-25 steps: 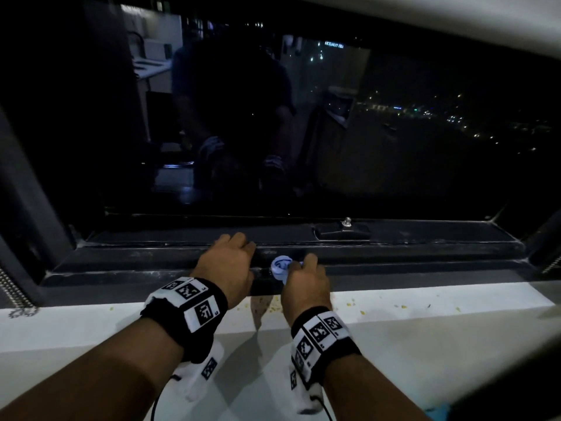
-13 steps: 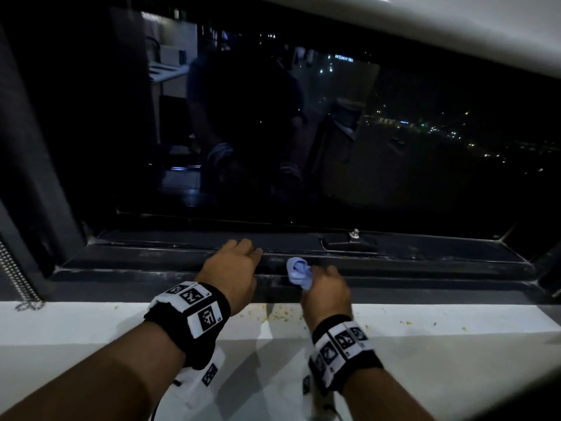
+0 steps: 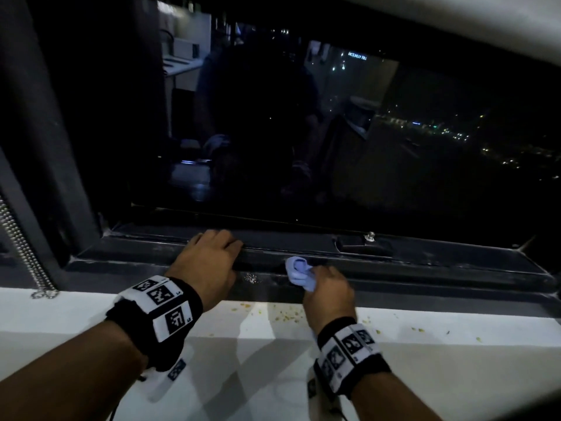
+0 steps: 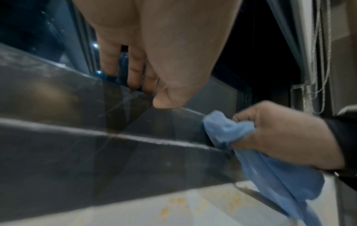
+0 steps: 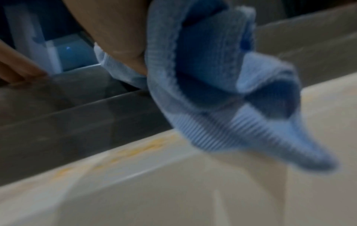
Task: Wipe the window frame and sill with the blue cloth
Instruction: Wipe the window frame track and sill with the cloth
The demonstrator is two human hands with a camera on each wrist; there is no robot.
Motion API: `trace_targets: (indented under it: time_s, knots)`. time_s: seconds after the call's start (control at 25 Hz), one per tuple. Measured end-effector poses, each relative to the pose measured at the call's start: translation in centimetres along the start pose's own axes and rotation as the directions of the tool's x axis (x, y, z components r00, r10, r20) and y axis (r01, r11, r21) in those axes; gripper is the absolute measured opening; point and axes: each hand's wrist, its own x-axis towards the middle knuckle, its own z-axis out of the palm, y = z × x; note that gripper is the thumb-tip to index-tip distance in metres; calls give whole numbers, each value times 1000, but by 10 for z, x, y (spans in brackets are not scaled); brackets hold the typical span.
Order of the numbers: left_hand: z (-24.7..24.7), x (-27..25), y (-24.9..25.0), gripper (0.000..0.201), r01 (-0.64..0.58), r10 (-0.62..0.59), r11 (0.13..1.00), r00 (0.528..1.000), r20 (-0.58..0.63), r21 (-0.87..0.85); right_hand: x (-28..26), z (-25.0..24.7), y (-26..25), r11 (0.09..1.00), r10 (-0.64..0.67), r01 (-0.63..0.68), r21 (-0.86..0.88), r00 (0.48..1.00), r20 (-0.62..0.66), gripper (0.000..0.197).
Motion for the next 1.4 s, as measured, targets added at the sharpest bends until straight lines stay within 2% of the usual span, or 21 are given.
trace_targets:
  time_s: [0.04, 0.12, 0.2, 0.24, 0.28, 0.32, 0.36, 0.44, 0.52, 0.6, 0.72, 0.84, 0.92, 0.96, 1.04, 1.12, 1.16, 1.2, 1.28, 1.4]
  knots:
    - [1, -1, 0, 54, 17, -17, 1000, 1000, 13, -5, -1, 6, -12, 999, -2, 1, 33, 1000, 25, 34]
    - [3, -1, 2, 52, 21, -21, 1000, 1000, -1, -15, -6, 9, -34, 996, -87, 87, -1, 996, -15, 40]
    - [6, -1, 2, 48, 20, -19, 1000, 1000, -12, 11, -12, 4, -55, 993, -115, 115, 4, 987, 116, 40]
    - [6, -1, 1, 46, 14, -13, 1000, 999, -29, 20, -11, 3, -55, 976, -209, 216, -32, 967, 143, 40]
    - [5, -1, 2, 47, 11, -11, 1000, 1000, -28, 9, -10, -1, -50, 948, -315, 317, 17, 932, 178, 39]
    - [3, -1, 3, 49, 25, -26, 999, 1000, -12, -24, -6, -5, -42, 925, -381, 377, 52, 908, 175, 35]
    - [1, -1, 4, 51, 54, -53, 997, 998, 21, -54, -3, -11, -31, 914, -405, 403, 43, 907, 115, 31]
    - [0, -1, 2, 54, 75, -74, 996, 997, 23, -56, 4, -17, -5, 928, -371, 370, -47, 929, -13, 26]
    - [-2, -2, 2, 55, 71, -70, 996, 997, 30, -54, 5, -14, -2, 965, -213, 212, -155, 977, 7, 27]
    - [-2, -1, 0, 56, 73, -70, 995, 996, 46, -72, 1, 1, -16, 983, -100, 105, -148, 994, 41, 34]
    - [0, 0, -1, 54, 49, -46, 993, 999, 28, -111, -5, 33, -52, 975, -199, 203, -93, 979, 45, 42]
    - [1, 2, -5, 57, 51, -50, 999, 994, 100, -10, -11, 30, -80, 926, -354, 371, -75, 920, 170, 37]
    - [0, 3, -9, 57, 40, -37, 999, 993, 109, -30, 1, 18, -72, 904, -414, 428, 0, 876, 246, 25]
    - [0, 3, -13, 57, 30, -22, 997, 995, 97, -75, 6, 9, -61, 896, -437, 442, 49, 857, 274, 27]
    - [-1, -2, -21, 56, 12, -6, 985, 999, 39, -173, 13, -8, -38, 898, -439, 433, 78, 878, 192, 32]
    - [-3, -10, -31, 54, -14, 9, 987, 999, -31, -162, 10, -13, -27, 895, -443, 443, -48, 896, 17, 38]
    - [-2, -14, -36, 53, -22, 16, 993, 999, -43, -120, 5, -8, -30, 887, -449, 443, -128, 893, -24, 42]
    - [1, -17, -41, 52, -18, 14, 997, 999, -44, -78, -3, -1, -37, 890, -419, 408, -203, 908, -17, 46]
    - [5, -22, -46, 52, 16, -17, 1000, 999, -35, -26, -15, 20, -55, 915, -356, 344, -213, 934, -20, 52]
    - [5, -22, -46, 52, 27, -26, 999, 998, -53, 21, -17, 40, -82, 897, -433, 433, -92, 901, 20, 49]
